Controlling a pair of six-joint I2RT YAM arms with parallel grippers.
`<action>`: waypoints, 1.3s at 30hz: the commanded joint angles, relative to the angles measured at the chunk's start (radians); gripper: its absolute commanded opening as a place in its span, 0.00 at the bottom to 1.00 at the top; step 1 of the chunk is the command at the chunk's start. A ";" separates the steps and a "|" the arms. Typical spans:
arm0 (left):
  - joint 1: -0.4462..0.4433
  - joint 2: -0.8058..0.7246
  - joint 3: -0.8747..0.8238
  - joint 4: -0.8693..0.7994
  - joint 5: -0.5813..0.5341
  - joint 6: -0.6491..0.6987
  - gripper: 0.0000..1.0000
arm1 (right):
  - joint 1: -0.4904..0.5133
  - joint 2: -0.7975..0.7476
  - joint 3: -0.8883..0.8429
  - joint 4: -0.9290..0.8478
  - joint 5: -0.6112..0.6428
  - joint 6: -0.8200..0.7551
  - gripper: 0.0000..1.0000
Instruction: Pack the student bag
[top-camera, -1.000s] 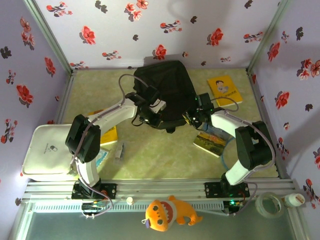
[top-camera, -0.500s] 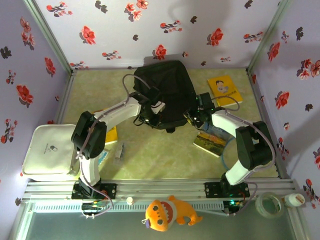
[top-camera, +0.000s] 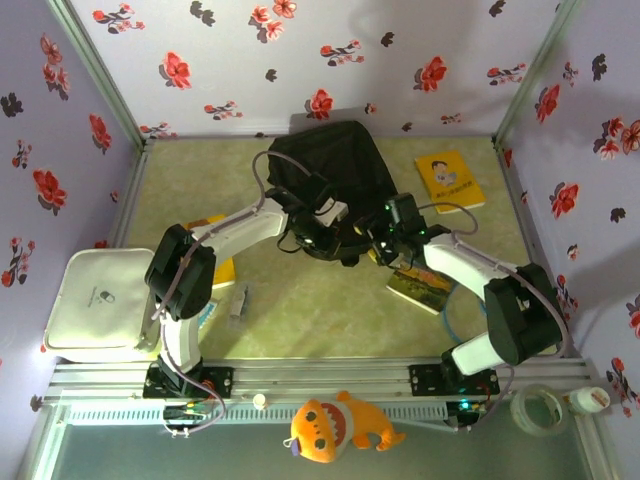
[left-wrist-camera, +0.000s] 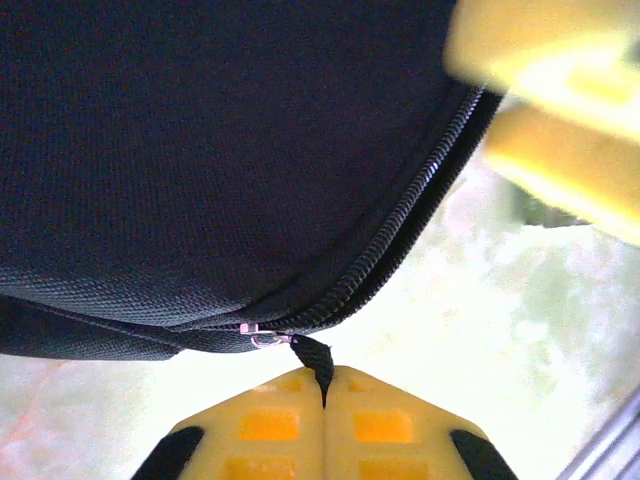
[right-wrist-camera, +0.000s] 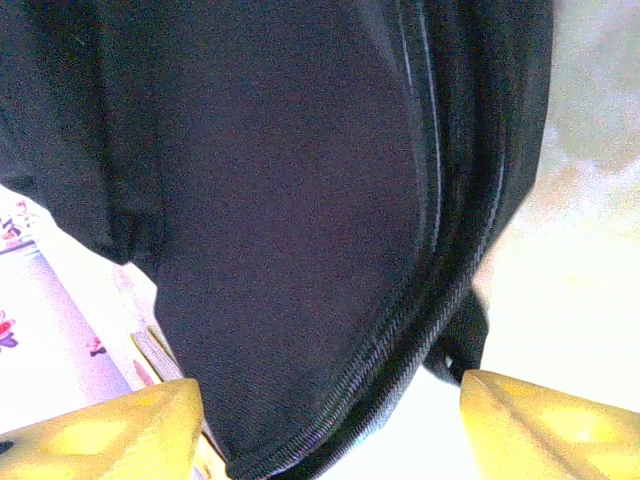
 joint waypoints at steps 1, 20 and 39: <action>-0.013 -0.001 0.020 0.050 0.072 -0.035 0.00 | 0.014 0.037 -0.019 0.041 -0.008 0.099 0.69; 0.038 -0.039 -0.059 -0.075 -0.098 0.094 0.00 | -0.005 0.085 0.024 -0.060 0.070 0.060 0.15; 0.104 0.040 -0.041 -0.043 -0.224 0.106 0.00 | -0.034 -0.014 0.017 -0.116 0.126 0.010 0.11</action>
